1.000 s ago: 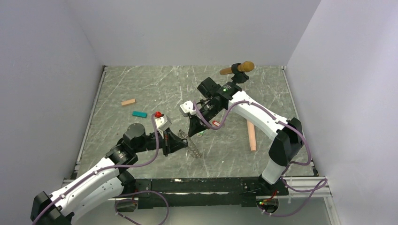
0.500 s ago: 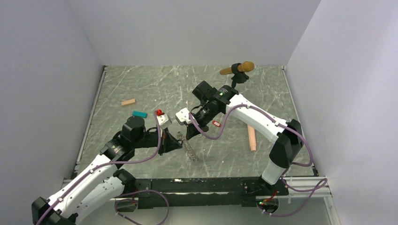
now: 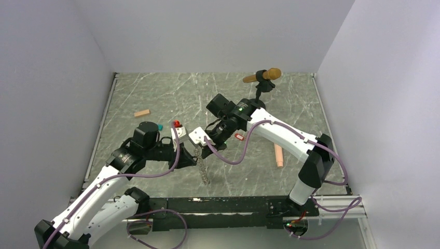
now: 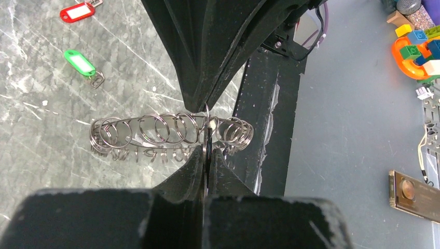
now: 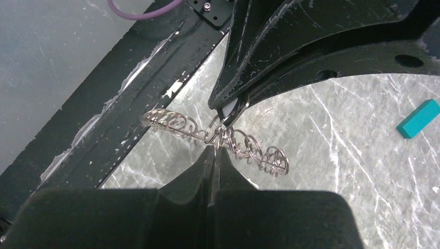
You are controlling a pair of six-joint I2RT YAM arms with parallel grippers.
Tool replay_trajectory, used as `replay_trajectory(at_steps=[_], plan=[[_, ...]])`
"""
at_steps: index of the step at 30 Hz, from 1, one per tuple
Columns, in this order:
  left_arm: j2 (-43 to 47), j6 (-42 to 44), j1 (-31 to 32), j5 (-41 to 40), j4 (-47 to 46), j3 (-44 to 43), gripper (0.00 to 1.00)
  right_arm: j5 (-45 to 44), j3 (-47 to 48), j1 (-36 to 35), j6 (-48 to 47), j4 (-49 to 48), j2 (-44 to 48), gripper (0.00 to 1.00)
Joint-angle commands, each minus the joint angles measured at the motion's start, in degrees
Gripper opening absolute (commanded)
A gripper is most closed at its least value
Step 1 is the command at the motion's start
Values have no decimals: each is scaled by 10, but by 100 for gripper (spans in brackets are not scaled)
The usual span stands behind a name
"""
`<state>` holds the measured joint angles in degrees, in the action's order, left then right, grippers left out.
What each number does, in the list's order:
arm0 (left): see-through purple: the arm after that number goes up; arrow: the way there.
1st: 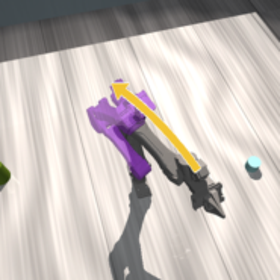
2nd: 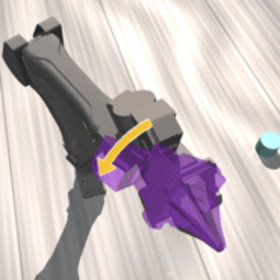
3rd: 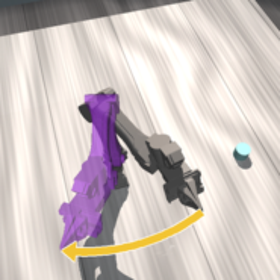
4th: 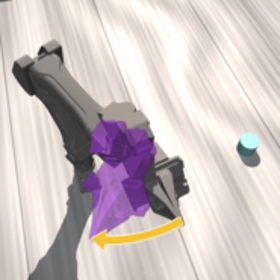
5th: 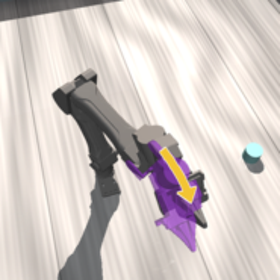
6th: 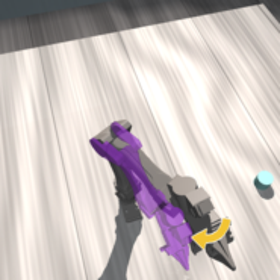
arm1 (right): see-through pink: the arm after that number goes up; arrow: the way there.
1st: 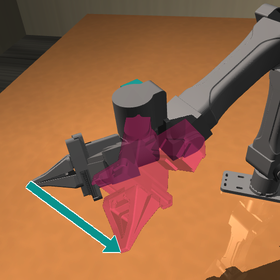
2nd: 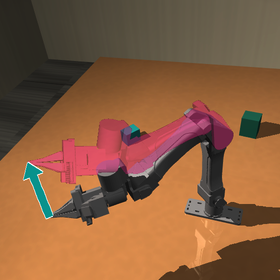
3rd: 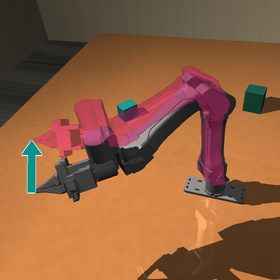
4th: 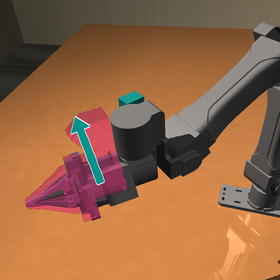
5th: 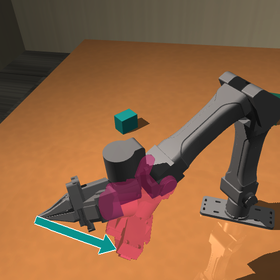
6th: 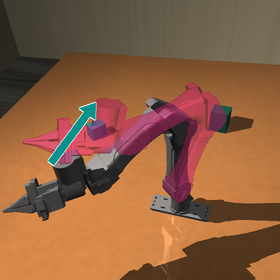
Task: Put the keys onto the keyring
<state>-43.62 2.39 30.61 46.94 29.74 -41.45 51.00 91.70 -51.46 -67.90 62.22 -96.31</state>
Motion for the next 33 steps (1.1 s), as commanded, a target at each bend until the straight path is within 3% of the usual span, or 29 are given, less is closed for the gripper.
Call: replay_trajectory(at_steps=[1,20,33], plan=[[10,48,-6,54,-4,-39,0,-39,13,-2,25,21,4,0],[-6,87,-6,122,-36,-41,0,-41,16,-31,71,7,-26,0],[-7,129,-7,114,3,-58,0,-49,27,-53,77,28,-53,0]])
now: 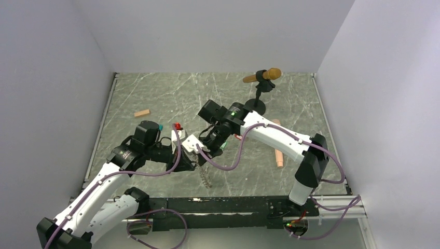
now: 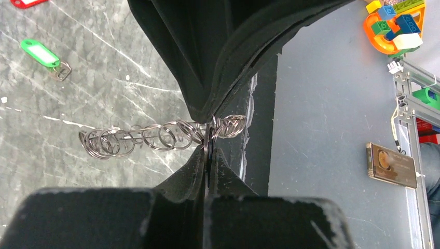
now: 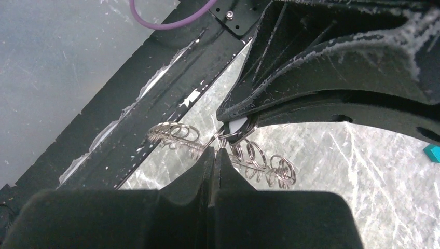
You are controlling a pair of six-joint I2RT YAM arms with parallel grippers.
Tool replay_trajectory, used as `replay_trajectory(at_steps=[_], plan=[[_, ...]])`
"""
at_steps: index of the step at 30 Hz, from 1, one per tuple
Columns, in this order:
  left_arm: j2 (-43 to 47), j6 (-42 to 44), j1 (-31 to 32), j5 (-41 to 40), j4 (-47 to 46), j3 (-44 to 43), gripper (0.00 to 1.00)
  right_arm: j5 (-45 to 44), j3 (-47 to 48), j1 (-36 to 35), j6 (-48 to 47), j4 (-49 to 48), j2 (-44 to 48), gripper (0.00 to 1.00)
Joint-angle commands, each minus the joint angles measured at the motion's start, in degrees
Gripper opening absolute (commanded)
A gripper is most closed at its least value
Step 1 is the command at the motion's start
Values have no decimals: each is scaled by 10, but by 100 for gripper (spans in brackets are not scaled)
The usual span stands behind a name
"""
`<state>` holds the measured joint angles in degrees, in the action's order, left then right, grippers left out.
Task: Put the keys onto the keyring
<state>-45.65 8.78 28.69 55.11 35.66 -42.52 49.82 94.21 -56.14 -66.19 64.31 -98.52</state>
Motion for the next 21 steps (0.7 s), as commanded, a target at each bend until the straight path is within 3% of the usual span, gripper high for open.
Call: replay_trajectory(at_steps=[1,13,21], plan=[[16,67,13,28,-51,-47,0,-35,-2,-6,58,5,-27,0],[25,145,13,-68,78,-88,0,-28,-16,-14,-3,30,-5,0],[8,189,14,-85,126,-118,0,-58,1,-27,46,12,-28,0]])
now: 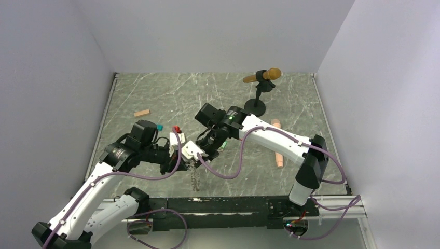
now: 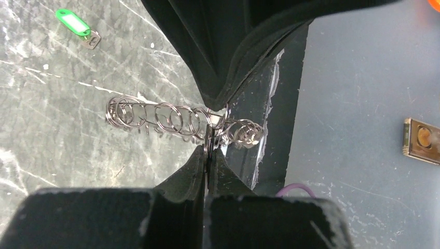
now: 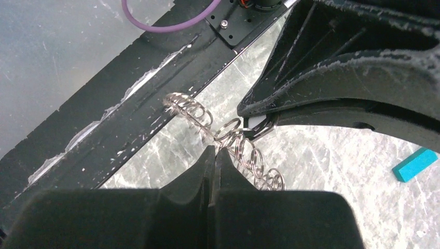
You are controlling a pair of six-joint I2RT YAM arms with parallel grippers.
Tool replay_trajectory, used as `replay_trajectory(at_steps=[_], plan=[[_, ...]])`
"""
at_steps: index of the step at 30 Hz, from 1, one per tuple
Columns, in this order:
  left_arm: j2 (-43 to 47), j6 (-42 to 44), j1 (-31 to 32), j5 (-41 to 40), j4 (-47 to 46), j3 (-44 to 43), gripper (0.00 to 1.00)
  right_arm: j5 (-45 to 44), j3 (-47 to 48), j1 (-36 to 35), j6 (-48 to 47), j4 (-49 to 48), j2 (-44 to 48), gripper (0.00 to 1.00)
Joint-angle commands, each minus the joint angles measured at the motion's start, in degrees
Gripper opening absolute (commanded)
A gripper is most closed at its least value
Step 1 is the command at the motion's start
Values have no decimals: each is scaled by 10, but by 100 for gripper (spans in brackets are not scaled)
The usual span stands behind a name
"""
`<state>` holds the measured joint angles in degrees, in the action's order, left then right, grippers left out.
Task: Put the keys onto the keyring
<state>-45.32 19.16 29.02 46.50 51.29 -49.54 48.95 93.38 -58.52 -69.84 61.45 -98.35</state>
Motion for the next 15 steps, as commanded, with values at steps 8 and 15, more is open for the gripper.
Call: replay_trajectory(at_steps=[8,15], plan=[[20,74,14,-26,-41,-24,0,-90,21,-4,124,9,-33,0],[24,68,24,-83,-47,-6,0,-182,19,-30,130,-7,-23,0]])
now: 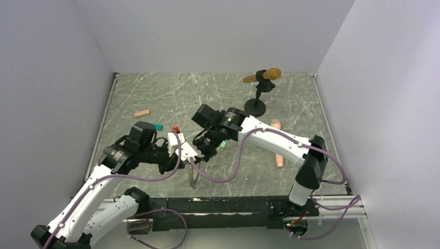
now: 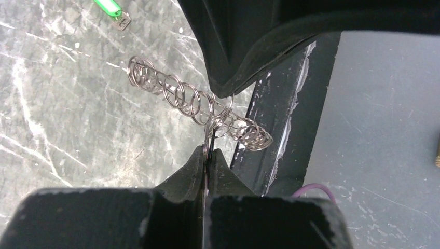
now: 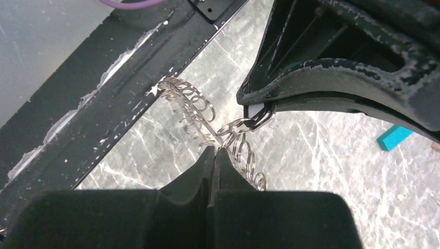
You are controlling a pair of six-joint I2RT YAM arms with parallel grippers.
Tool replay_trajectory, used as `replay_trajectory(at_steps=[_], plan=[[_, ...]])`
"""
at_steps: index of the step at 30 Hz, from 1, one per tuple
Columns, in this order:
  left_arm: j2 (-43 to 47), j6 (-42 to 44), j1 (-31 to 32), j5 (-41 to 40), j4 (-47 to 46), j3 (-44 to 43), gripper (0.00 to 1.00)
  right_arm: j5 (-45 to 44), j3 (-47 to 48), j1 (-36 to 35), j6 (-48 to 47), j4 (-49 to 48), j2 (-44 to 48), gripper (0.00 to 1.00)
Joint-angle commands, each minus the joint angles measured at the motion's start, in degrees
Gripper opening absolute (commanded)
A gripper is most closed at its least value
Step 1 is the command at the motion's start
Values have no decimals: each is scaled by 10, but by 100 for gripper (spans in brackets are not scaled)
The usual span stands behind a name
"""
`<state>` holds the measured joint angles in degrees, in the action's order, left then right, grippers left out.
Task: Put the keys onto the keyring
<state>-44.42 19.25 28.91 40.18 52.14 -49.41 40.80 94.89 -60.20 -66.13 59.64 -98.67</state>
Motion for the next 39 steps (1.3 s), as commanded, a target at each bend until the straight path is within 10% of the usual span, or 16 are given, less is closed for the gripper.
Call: replay_trajectory(at_steps=[1,16,39], plan=[[12,67,27,-29,-55,-8,0,-113,2,-21,94,7,-20,0],[9,70,40,-64,-52,-9,0,-237,-36,-75,116,-36,-17,0],[54,85,46,-55,-87,34,0,-21,-9,-3,139,-21,-16,0]])
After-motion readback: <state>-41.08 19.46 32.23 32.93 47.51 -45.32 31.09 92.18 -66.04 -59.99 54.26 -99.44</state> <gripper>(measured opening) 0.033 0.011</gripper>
